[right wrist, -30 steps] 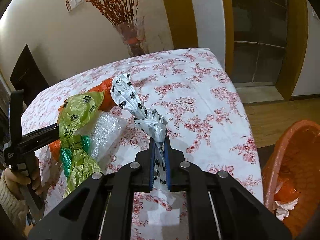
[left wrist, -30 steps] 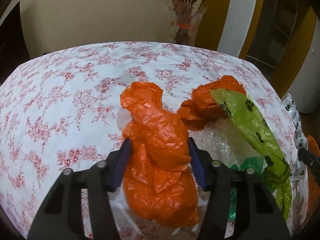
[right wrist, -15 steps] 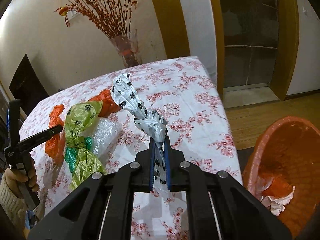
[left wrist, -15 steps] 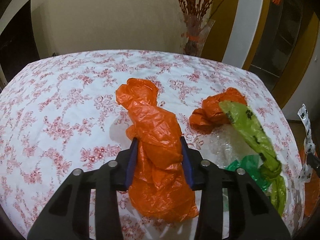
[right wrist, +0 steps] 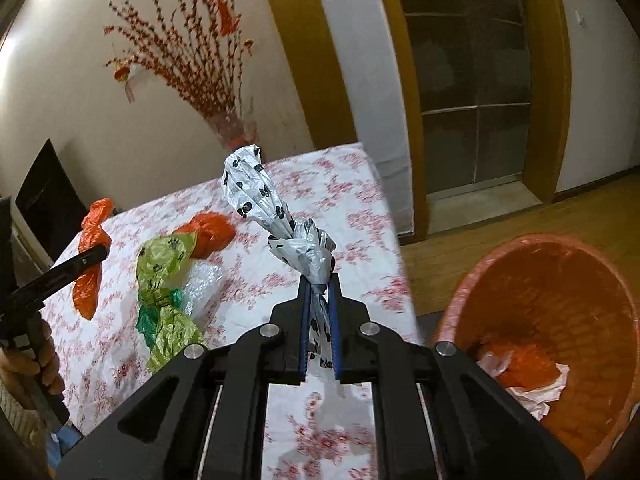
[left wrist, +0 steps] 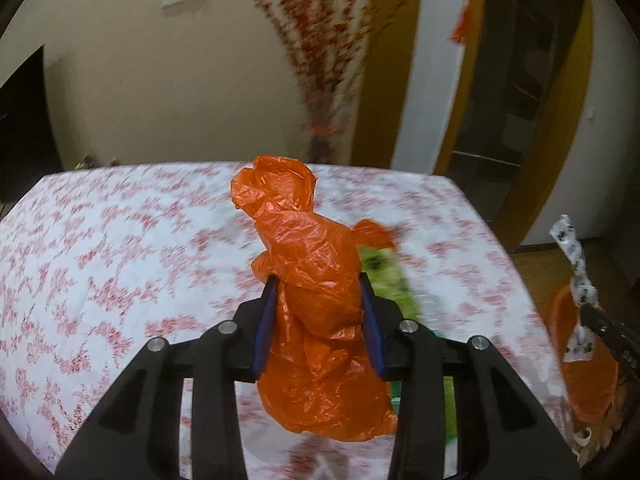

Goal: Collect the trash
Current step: 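Carry the white paw-print bag and orange bag over the orange basket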

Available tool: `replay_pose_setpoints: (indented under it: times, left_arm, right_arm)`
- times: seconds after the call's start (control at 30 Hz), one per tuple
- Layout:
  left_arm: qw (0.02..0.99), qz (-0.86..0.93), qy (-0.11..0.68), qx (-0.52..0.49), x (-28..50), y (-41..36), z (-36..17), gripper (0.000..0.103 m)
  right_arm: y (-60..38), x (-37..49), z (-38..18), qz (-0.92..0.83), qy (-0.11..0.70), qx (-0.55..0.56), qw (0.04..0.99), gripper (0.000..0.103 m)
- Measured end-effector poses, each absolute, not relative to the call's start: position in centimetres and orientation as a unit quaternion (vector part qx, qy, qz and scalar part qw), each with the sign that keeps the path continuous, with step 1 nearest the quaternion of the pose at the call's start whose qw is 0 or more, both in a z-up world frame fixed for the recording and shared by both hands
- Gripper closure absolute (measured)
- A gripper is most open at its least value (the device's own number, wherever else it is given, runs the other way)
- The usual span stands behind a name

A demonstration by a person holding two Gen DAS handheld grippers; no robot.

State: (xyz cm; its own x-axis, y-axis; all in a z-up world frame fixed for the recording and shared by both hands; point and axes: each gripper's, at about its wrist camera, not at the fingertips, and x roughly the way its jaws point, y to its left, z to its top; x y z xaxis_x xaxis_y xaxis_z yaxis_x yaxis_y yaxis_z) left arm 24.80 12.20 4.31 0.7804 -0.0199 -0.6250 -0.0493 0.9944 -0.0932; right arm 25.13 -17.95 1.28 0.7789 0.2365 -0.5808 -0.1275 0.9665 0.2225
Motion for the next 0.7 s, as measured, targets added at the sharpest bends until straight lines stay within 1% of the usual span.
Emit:
replay_pose_setpoints:
  times: [0.3, 0.7]
  left_arm:
    - [0.946, -0.078, 0.313, -0.033, 23.3, 4.3, 6.3, 0.065]
    - [0.932, -0.167, 0.321, -0.02, 23.2, -5.3, 5.6, 0.065]
  right_arm:
    - [-21.6, 23.4, 2.6, 0.056, 0.287, 0.101, 0.951, 0.094]
    - [-27.0, 21.2, 3.0, 0.003, 0.259, 0.13, 0.957, 0.094]
